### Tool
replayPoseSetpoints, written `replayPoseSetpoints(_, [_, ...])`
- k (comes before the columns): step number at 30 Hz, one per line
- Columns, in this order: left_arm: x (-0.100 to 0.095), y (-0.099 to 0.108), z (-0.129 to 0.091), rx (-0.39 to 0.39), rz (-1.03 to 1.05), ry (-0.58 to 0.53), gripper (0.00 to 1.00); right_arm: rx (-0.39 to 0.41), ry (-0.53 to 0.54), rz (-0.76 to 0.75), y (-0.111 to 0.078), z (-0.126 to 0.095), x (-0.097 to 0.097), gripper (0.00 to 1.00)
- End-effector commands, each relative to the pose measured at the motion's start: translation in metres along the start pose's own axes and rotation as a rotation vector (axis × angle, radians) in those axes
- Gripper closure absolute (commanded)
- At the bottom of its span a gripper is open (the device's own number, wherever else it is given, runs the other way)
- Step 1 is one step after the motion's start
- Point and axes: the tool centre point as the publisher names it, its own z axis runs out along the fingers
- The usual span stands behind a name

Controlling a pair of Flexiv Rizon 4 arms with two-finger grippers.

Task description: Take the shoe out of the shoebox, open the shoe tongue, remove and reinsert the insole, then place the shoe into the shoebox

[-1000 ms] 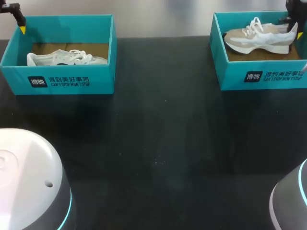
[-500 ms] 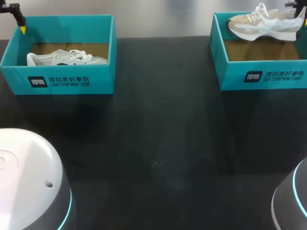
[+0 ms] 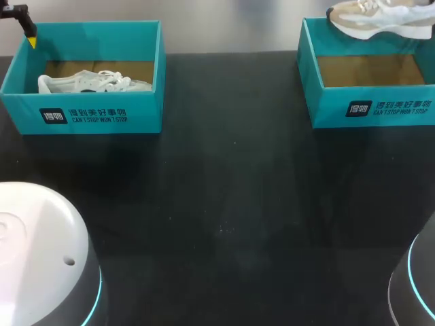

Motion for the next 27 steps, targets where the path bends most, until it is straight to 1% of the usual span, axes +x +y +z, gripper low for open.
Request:
replayPoseSetpoints(1, [0.0,-0.002,-0.001,-0.002,0.0,0.002,0.0,-0.084,-0.001,0.006,-0.035,-0.033,0.002,1.0])
replayPoseSetpoints(3, [0.0,-0.002,-0.001,-0.002,0.0,0.002,0.0,-0.089,-0.01,0.003,-0.042,-0.042,0.003,1.0])
replayPoseSetpoints(7, [0.0,-0.002,-0.001,-0.002,0.0,0.002,0.0,-0.089,0.008,0.018,-0.057,-0.058,0.003,1.0])
replayPoseSetpoints(11, [0.0,-0.002,-0.001,-0.002,0.0,0.002,0.0,-0.096,0.0,0.016,-0.072,-0.08,0.006,1.0])
replayPoseSetpoints(18, [0.0,-0.002,-0.001,-0.002,0.0,0.002,0.0,-0.118,0.0,0.0,-0.099,-0.116,0.016,1.0])
replayPoseSetpoints(24, [0.0,-0.002,-0.001,-0.002,0.0,0.002,0.0,-0.127,0.019,0.029,-0.13,-0.142,0.021,1.0])
replayPoseSetpoints(27, [0.0,-0.002,-0.001,-0.002,0.0,0.002,0.0,-0.129,0.02,0.034,-0.146,-0.15,0.025,1.0])
